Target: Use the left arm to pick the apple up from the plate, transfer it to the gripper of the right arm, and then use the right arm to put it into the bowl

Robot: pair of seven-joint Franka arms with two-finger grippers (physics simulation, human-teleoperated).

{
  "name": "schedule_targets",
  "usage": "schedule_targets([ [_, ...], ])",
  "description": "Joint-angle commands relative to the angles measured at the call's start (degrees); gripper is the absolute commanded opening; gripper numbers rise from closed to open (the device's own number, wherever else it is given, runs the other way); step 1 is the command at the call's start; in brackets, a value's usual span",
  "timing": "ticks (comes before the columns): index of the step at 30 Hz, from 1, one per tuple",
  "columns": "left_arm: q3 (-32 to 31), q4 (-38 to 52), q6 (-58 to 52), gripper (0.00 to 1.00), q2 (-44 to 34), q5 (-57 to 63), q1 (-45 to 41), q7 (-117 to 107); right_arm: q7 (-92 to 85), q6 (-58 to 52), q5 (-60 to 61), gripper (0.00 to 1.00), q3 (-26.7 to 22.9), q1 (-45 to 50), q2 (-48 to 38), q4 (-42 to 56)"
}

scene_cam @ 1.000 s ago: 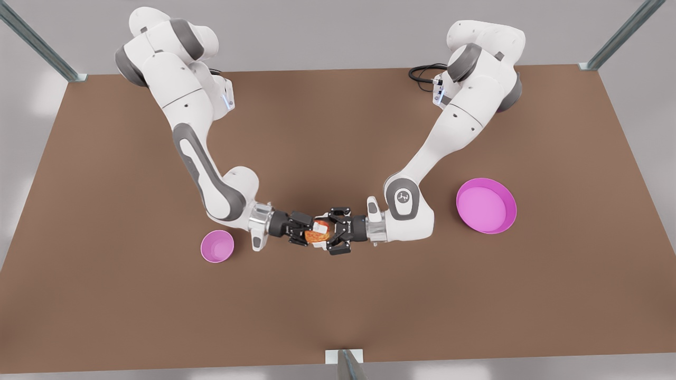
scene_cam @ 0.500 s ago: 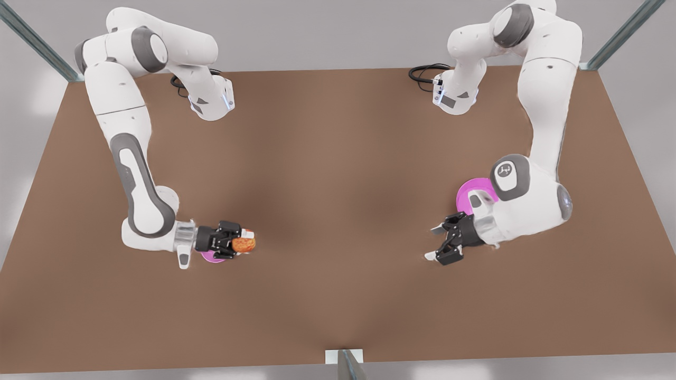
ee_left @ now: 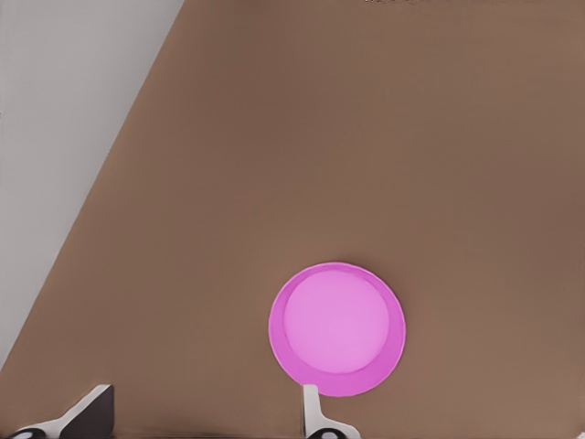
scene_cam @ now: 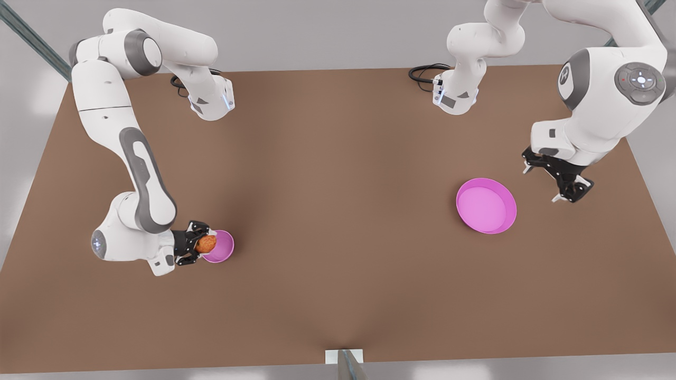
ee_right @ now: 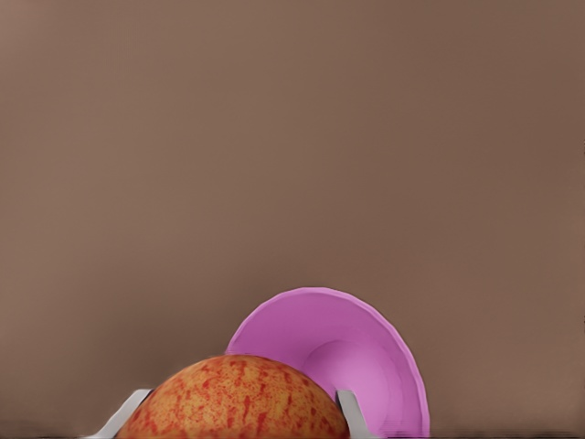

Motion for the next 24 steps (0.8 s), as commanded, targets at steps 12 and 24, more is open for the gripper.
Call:
schedule_targets([
  [12, 0.03, -0.02, -2.09, 1.0, 0.21, 0.0, 0.27, -50.8, 0.49, -0.04, -3.83, 1.0, 0.55, 0.89, -0.05, 3.9],
  [24, -0.15, 1.03, -1.57, 1.0, 1.35, 0.35, -0.17, -50.8, 72.3, -25.89, -24.84, 1.0, -17.37, 23.65, -28.96, 8.57],
])
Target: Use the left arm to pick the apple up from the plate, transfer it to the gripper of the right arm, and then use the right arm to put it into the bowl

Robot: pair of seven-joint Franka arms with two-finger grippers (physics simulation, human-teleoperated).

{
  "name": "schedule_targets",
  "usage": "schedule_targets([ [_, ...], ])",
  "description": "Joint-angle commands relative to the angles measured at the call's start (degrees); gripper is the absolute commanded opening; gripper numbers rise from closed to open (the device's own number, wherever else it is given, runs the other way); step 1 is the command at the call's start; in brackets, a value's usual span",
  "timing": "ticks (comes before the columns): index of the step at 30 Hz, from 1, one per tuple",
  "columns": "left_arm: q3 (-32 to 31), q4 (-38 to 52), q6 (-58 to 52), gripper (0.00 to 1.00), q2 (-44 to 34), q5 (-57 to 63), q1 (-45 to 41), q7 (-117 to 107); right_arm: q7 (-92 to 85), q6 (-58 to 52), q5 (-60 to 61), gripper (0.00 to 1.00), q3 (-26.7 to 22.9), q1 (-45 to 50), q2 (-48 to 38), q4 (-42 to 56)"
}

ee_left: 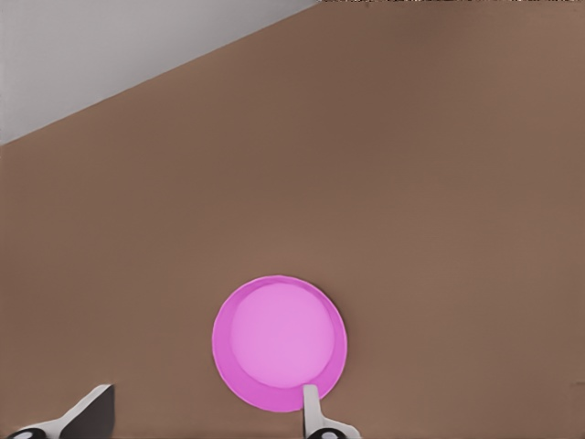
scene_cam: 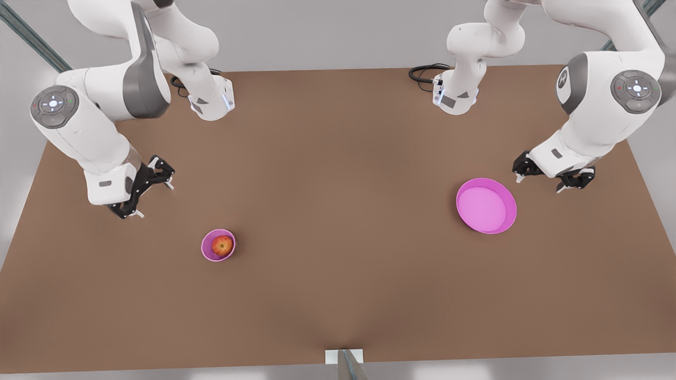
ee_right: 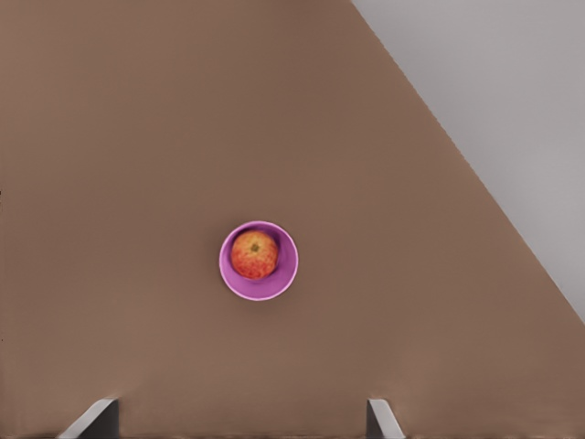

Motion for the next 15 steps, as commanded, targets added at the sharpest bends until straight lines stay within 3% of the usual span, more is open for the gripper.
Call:
schedule_targets([
  [1, -0.03, 1.08, 0.15, 1.0, 0.98, 0.18, -0.05, -13.51, 44.24, -7.22, -0.69, 1.0, -3.33, 2.03, -0.44, -0.16],
  [2, -0.12, 2.04, 0.15, 1.0, 2.21, 0.27, -0.05, -13.42, 43.8, -7.23, 2.99, 1.0, -5.35, 1.15, -0.61, 0.01],
  [5, -0.3, 2.92, 0.15, 1.0, 3.09, 0.18, -0.05, -12.98, 43.97, -8.28, 3.09, 1.0, 0.18, -5.62, 0.62, 2.38],
  [15, -0.39, 2.92, 0.15, 1.0, 3.09, 0.18, -0.05, -12.98, 45.03, -7.66, 2.56, 1.0, 0.27, -5.44, 2.46, 2.38],
])
